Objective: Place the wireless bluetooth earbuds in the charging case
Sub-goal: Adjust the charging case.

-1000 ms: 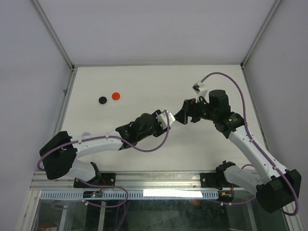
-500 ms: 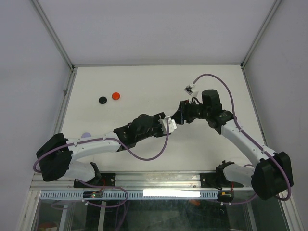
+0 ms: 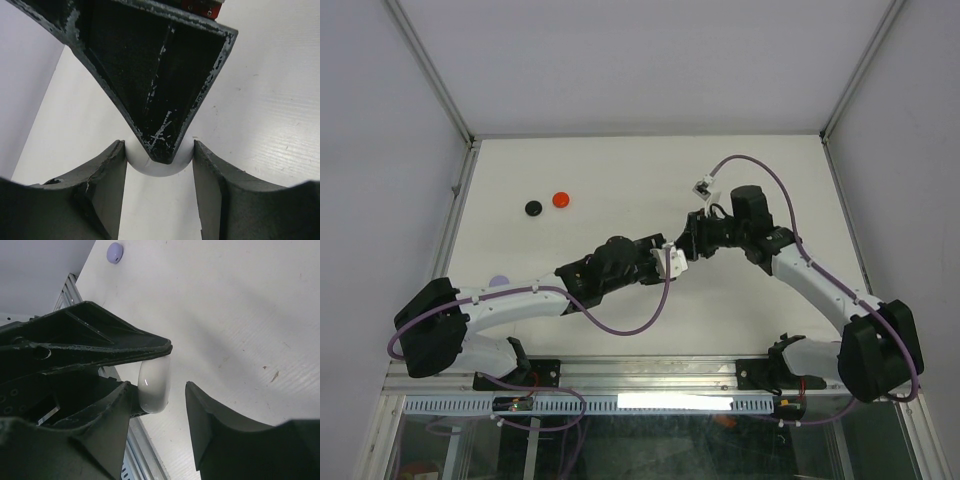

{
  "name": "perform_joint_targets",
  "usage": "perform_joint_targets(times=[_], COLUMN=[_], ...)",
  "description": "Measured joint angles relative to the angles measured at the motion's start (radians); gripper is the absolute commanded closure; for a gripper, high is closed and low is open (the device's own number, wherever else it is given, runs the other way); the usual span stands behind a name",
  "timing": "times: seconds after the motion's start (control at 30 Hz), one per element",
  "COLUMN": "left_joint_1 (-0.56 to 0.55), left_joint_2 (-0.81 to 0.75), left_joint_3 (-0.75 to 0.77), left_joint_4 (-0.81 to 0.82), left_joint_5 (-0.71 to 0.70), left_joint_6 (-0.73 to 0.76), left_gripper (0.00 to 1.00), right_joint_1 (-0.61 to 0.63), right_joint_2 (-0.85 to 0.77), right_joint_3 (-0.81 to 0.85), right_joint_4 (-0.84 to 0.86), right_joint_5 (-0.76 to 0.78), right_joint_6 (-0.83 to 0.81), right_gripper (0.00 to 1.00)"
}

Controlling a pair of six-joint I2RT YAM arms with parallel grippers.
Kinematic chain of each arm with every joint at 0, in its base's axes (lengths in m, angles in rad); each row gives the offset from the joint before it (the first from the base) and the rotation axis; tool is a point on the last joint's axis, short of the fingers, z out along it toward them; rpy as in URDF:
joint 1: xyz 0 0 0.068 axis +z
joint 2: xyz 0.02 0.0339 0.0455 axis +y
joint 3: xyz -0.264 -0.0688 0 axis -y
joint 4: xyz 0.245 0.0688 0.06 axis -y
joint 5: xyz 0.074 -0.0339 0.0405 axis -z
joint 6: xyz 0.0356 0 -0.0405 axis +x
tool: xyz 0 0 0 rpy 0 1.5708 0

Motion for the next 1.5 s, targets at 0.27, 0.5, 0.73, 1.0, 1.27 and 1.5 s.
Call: perform_joint_targets(times=[0.27,0.5,0.73,1.0,1.27,1.5], left_joint_1=[0.0,0.0,0.001,0.15,0.29,0.325], left_joint_2=[0.0,-0.018,-0.159,-0.342,-0.421,-0.367], left_joint_3=[0.014,0.014,-0.048,-0.212,-0.315,-0.345], left_joint_4=[-0.026,-0.031,0.006,0.136,0.337,0.551], left_joint_5=[0.021,0.016,-0.005,0.145,0.321,0.414], left_joint_6=[0.005,-0.012,-0.116,-0.414,-0.726,-0.961], left_gripper=[0.56,0.25,0.24,0.27,0.32,0.37], right_joint_1=[0.018,0.019,0.019,0.019,0.019,0.02], right_joint_2=[0.016,0.011,-0.054,-0.141,-0.153,-0.153], right_joint_3=[0.003,0.003,0.003,-0.015,-0.061,-0.116], right_joint_4=[-0.001,-0.003,0.016,0.142,0.27,0.446], right_joint_5=[-0.023,-0.035,-0.048,-0.098,-0.161,-0.228], right_joint_6=[-0.014,-0.019,-0.016,0.016,0.057,0.125], right_gripper=[0.86,0.99,1.0,1.0,1.0,1.0])
